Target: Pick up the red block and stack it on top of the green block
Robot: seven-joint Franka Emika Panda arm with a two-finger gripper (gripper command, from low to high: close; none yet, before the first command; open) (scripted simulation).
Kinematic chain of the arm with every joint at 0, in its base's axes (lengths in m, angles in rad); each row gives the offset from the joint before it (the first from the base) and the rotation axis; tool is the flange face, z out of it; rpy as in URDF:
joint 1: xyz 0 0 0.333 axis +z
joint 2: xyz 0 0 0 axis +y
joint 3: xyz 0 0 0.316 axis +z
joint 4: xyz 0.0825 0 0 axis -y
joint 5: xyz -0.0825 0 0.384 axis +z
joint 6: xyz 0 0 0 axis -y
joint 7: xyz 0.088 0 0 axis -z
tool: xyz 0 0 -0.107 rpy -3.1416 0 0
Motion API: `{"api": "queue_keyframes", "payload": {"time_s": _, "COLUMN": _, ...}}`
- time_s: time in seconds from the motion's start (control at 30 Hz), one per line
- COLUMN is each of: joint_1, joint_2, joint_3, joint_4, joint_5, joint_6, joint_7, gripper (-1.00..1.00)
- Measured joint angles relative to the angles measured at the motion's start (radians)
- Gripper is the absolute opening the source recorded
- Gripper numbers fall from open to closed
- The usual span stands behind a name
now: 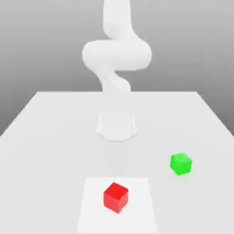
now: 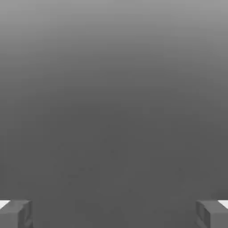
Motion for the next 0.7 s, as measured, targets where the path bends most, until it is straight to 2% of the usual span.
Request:
{"api": "queue_keyframes", "payload": {"time_s": 0.2, "joint_1": 0.035, "joint_2": 0.226, "joint_3": -0.037, "joint_4": -0.102, "joint_5": -0.08, "joint_6": 0.116, "joint_7": -0.203, "gripper": 0.0}}
{"api": "queue_keyframes", "payload": {"time_s": 0.4, "joint_1": 0.07, "joint_2": 0.444, "joint_3": -0.091, "joint_4": -0.202, "joint_5": -0.104, "joint_6": 0.232, "joint_7": -0.439, "gripper": 0.0}}
{"api": "queue_keyframes", "payload": {"time_s": 0.53, "joint_1": 0.09, "joint_2": 0.589, "joint_3": -0.118, "joint_4": -0.27, "joint_5": -0.069, "joint_6": 0.312, "joint_7": -0.632, "gripper": 0.0}}
{"api": "queue_keyframes", "payload": {"time_s": 0.7, "joint_1": 0.095, "joint_2": 0.767, "joint_3": -0.107, "joint_4": -0.345, "joint_5": 0.046, "joint_6": 0.416, "joint_7": -0.907, "gripper": 0.0}}
